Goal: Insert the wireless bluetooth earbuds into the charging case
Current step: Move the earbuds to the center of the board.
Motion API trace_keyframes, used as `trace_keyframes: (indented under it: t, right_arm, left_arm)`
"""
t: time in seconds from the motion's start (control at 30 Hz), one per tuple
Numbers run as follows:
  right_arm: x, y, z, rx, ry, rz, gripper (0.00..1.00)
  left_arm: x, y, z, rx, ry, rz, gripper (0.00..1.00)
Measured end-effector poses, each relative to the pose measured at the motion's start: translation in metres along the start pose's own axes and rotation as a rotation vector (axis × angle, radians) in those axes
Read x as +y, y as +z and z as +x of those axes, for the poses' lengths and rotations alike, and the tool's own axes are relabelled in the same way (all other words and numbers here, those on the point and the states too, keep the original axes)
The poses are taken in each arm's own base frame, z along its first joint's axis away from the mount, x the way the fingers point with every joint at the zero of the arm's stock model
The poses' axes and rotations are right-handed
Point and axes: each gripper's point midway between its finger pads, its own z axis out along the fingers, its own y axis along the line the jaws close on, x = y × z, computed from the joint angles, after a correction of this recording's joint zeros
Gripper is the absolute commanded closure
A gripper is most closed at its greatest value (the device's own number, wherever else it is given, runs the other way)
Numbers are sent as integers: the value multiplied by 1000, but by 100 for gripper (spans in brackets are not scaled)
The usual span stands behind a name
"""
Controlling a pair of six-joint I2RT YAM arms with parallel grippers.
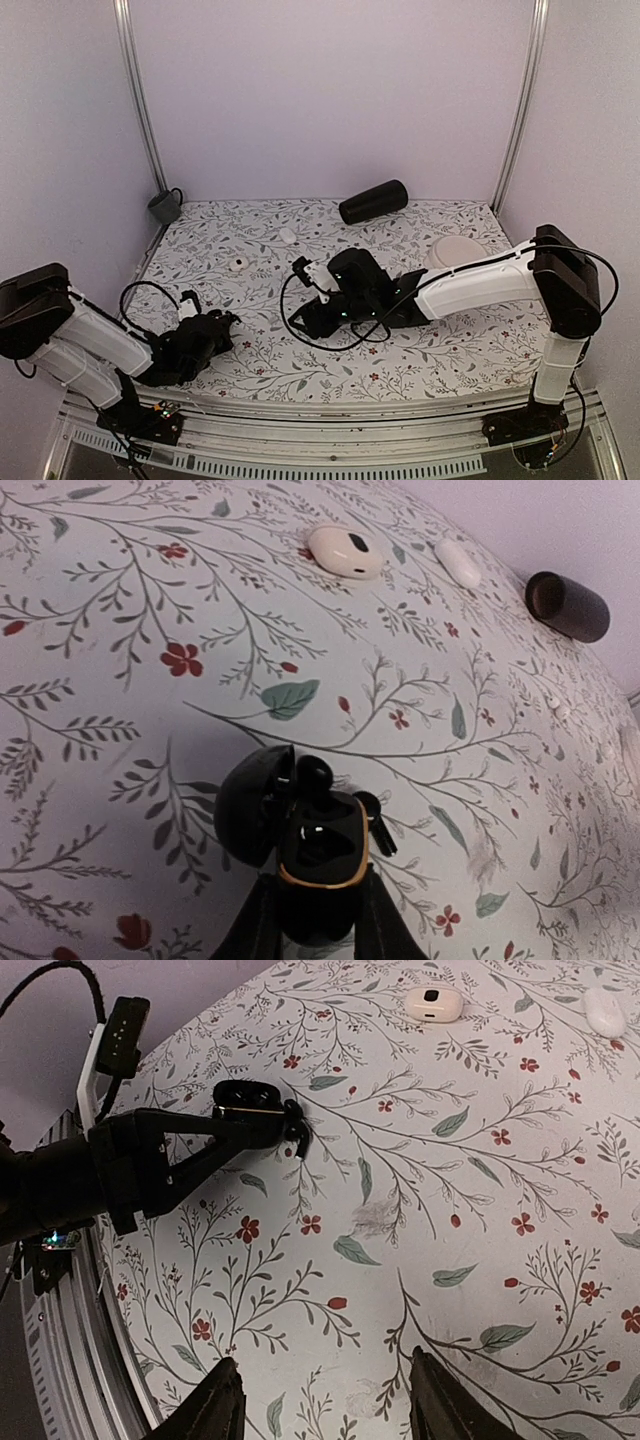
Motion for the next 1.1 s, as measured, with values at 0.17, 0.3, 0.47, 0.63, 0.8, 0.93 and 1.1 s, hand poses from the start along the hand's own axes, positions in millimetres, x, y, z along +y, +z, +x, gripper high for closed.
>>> trace_keyframes:
  t: [0.17, 0.3, 0.47, 0.63, 0.8, 0.93, 1.1]
  right_arm:
    - [-7, -7, 9, 9, 4, 26, 43]
    - [-16, -22, 6, -8, 22, 41, 43]
    - [-47, -41, 2, -40, 94, 89, 43]
    - [-67, -46, -6, -64, 139, 119, 43]
    - [-62, -29, -23, -75, 138, 87, 43]
    - [-60, -14, -33, -79, 136, 69, 44]
    - [-58, -7, -35, -73, 139, 57, 44]
  left_arm:
    - [-52, 13, 24, 29, 12, 103, 100]
    - [-96, 15, 47, 74, 36, 218, 100]
    - [-124, 9, 56, 110, 130, 325, 100]
    - [-148, -10, 30, 65, 185, 412, 100]
    - [-159, -34, -23, -22, 177, 445, 100]
    - [-129, -26, -64, -85, 143, 365, 100]
    - [-64, -1, -72, -84, 155, 200, 100]
